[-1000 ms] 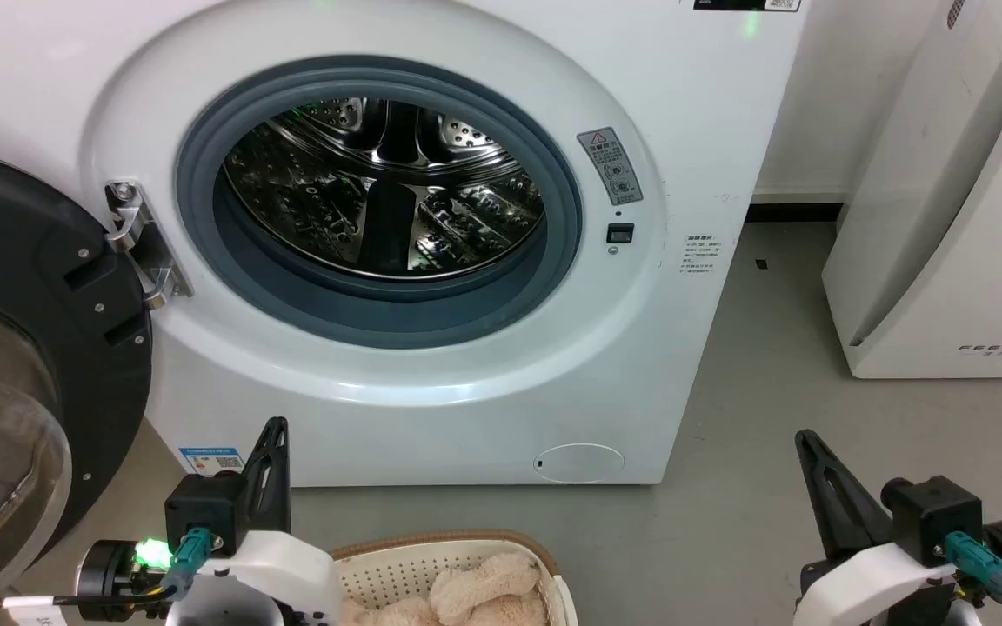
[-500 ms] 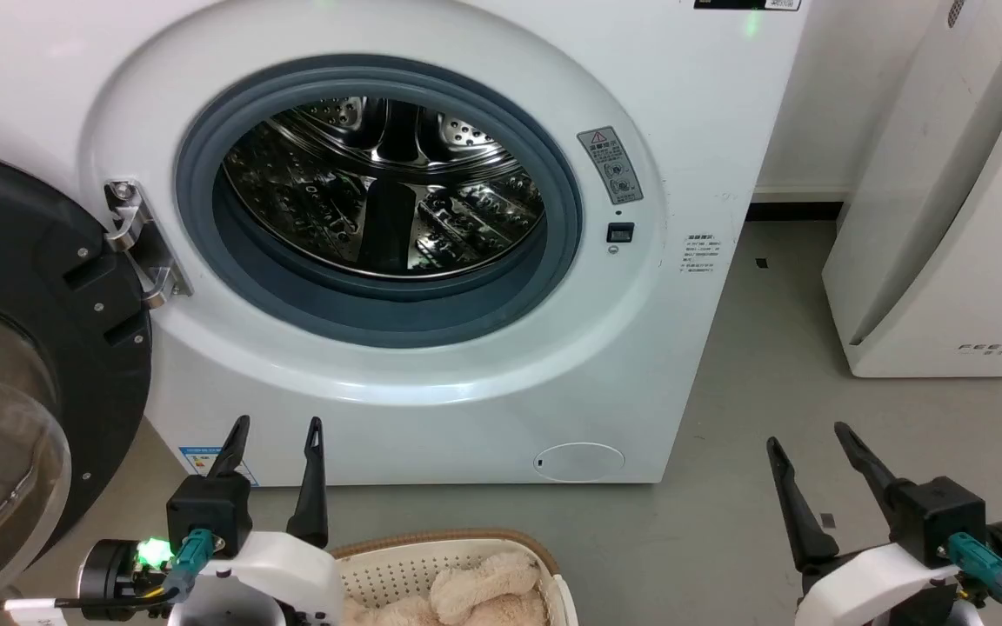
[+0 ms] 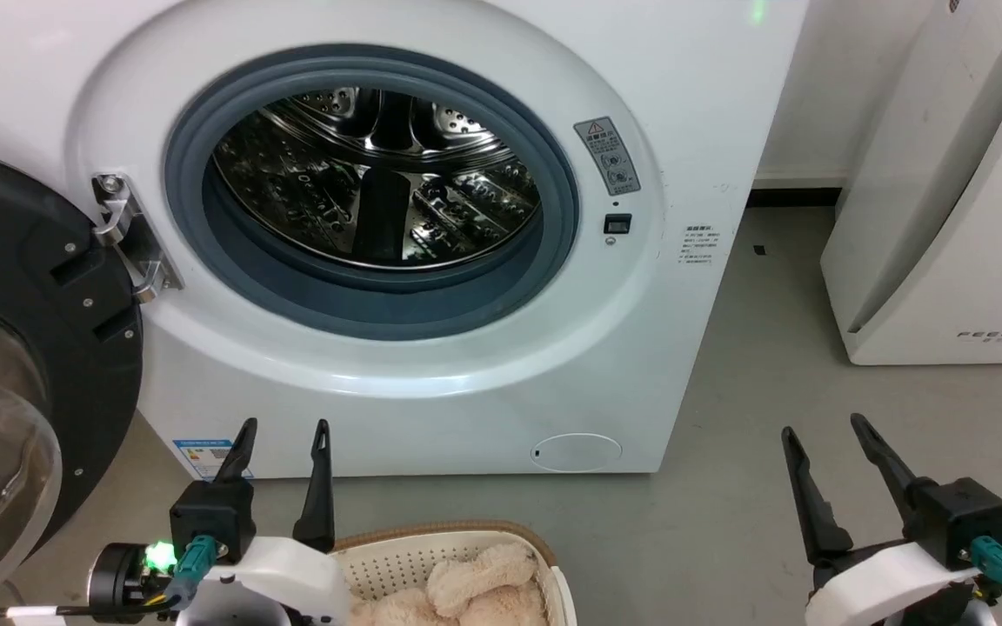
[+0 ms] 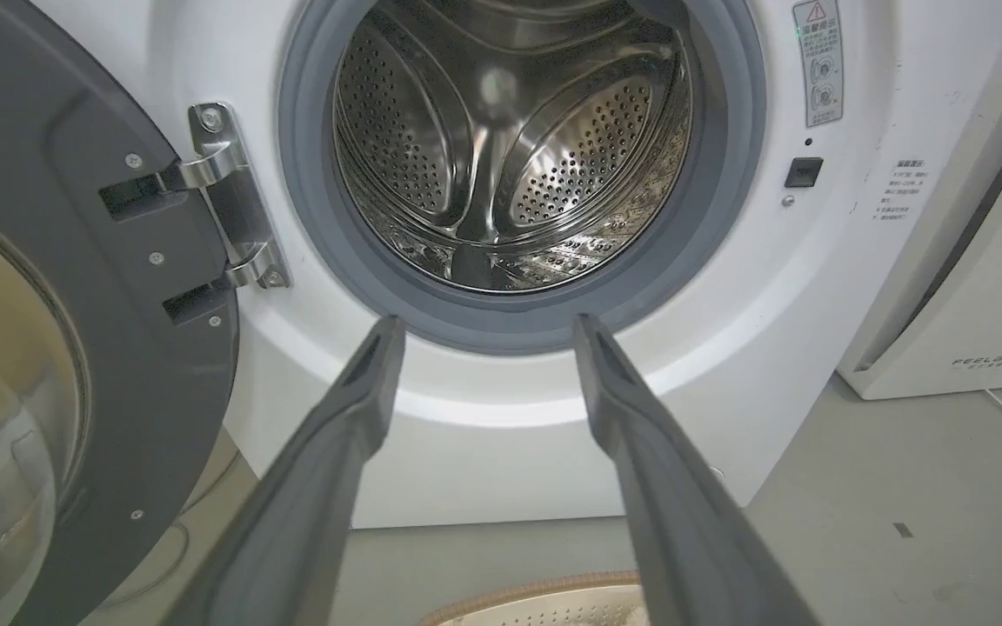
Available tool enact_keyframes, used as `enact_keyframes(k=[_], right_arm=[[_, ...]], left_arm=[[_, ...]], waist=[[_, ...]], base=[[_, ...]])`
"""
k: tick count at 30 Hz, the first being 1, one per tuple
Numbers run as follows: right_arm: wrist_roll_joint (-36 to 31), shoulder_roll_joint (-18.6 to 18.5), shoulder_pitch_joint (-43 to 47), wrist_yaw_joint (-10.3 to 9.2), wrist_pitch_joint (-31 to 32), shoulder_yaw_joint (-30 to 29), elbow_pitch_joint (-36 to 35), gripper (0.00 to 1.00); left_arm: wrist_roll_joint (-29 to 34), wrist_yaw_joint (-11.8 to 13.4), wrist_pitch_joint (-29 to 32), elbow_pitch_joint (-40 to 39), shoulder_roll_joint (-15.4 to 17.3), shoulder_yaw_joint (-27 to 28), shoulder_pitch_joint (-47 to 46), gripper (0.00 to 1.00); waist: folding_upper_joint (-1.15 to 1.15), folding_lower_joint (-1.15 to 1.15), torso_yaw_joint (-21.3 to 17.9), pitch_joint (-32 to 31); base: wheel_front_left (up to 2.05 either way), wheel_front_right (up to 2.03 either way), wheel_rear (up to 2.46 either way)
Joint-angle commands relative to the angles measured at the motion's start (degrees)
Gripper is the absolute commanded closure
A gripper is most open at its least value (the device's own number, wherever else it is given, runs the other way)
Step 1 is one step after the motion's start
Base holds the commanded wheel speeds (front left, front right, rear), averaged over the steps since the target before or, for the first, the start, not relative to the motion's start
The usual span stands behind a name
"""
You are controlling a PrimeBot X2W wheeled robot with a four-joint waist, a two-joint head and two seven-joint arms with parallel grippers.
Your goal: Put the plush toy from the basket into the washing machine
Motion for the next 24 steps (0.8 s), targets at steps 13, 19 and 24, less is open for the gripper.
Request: enact_keyframes(k=[13,19,24], right_arm=[[0.20,0.00,-0.81,-0.02,-2.19,0.00,-1.33,0.00],[0.32,-0.01,-1.72,-0.03,-3.02,-0.07,-2.03,0.00],[0.35,-0.01,-2.63,-0.03,-3.86,0.06,-2.87,0.00]], left_arm=[[-0.41,-0.66,-2.18,4.52,0.00,-1.09,-0.97,0.00],[-0.33,-1.54,-3.02,9.33,0.22,-1.99,-3.02,0.00],[-0.28,-2.35,-3.85,15.49,0.64,-3.22,-6.22,0.00]], waist=[[0.00,0.00,-0.91,3.24],[0.00,0.00,-1.59,5.81],[0.00,0.00,-2.60,9.03]], base=[[0.00,0.00,0.00],[0.00,0.00,0.00],[0.00,0.00,0.00]])
